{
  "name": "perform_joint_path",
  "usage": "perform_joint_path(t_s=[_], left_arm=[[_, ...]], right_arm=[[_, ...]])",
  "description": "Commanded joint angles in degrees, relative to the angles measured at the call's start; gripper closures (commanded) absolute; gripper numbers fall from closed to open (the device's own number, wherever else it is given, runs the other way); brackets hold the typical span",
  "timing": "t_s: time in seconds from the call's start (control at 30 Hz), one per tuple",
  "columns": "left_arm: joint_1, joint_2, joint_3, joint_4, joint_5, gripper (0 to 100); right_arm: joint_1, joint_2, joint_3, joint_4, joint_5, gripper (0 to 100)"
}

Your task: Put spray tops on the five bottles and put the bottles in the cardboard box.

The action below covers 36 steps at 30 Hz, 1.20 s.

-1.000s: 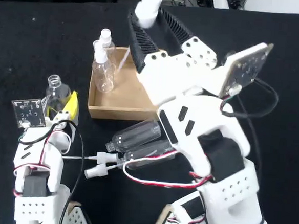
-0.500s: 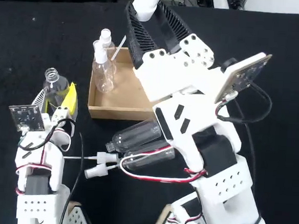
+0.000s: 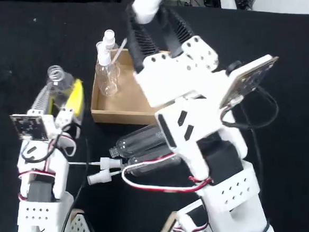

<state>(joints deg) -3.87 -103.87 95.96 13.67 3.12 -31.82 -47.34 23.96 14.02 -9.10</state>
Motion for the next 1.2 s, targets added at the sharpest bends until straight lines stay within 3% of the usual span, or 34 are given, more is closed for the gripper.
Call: perform_joint_path(t_s=[0.0, 0.17, 0.4, 0.57, 0.9, 1.17], left_arm=[[7.08, -0.7, 1.45, -1.14, -0.53, 97], [11.82, -0.7, 1.45, -1.14, -0.62, 97], [12.26, -0.7, 1.45, -1.14, -0.44, 97], [12.26, -0.7, 1.45, -1.14, -0.53, 97], [12.26, -0.7, 1.45, -1.23, -0.44, 97], [12.26, -0.7, 1.45, -1.23, -0.44, 97]], right_arm=[[-4.31, -1.63, -0.75, -1.67, -0.35, 98.7], [-5.19, -1.63, -0.57, -1.49, -0.35, 98.7], [-5.27, 3.03, -1.19, -1.67, 0.0, 98.7], [-5.27, 10.42, -4.35, -1.41, 5.36, 98.8], [-5.71, 13.32, -4.79, -1.23, 5.71, 98.8], [-11.6, 10.33, -4.88, 10.81, 5.63, 98.6]])
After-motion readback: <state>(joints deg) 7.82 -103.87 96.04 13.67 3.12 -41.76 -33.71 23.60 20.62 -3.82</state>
